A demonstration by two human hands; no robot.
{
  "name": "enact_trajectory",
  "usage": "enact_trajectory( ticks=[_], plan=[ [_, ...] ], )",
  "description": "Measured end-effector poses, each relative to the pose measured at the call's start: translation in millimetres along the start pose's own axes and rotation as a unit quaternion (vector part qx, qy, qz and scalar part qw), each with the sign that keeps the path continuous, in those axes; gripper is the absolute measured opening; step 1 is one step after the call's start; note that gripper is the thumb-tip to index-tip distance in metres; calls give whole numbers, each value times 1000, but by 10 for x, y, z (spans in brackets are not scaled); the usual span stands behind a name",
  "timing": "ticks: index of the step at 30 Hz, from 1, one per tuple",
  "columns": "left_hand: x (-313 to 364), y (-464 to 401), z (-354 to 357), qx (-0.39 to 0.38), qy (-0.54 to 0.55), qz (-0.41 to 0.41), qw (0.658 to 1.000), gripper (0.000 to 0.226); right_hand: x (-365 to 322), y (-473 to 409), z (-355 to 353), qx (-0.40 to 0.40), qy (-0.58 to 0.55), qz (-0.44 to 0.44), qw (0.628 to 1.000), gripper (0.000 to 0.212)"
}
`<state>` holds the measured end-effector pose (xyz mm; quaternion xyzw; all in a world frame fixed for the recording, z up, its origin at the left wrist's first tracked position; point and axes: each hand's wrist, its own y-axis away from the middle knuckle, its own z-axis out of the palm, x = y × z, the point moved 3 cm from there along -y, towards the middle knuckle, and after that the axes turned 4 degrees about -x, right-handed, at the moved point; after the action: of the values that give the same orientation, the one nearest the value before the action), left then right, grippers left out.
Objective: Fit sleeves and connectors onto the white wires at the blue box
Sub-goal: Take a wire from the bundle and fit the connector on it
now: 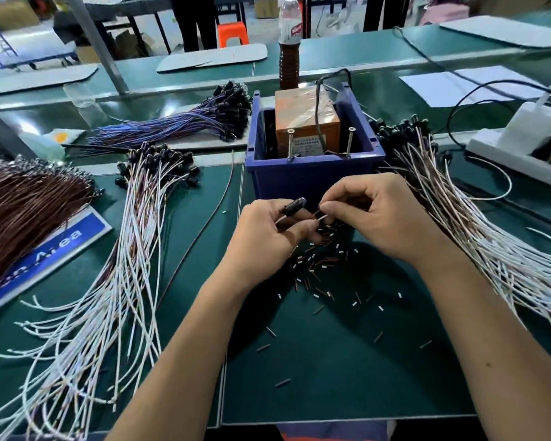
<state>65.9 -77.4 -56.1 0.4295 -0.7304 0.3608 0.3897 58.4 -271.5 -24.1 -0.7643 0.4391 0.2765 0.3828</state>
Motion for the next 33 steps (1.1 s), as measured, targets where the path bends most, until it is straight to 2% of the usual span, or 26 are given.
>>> enact_trajectory(
  ticks=[5,11,16,21,23,25,27,30,33],
  plan=[
    [42,29,44,13,-7,12,1000,23,34,29,36,6,2,-7,1000,5],
    [90,34,21,-1,56,16,998,20,36,53,58,15,16,-16,1000,9],
    [22,67,-65,6,53,1,999,16,55,96,-55,94,-86,12,992,15],
    [16,92,-184,57,125,12,991,15,43,111,-116,34,-77,16,996,13],
    [16,96,-243,56,172,4,983,18,76,127,-225,34,-83,24,996,12],
    [30,96,-307,31,239,-4,970,18,106,138,-300,32,-75,33,996,11],
    [86,84,-318,-26,284,-1,959,18,101,137,-292,3,-68,42,997,9],
    [183,43,-200,-93,246,-9,965,15,62,119,-166,-47,-58,38,997,5],
    [210,-6,-91,-68,175,-29,982,14,25,93,-46,-62,-62,29,996,4]
  ],
)
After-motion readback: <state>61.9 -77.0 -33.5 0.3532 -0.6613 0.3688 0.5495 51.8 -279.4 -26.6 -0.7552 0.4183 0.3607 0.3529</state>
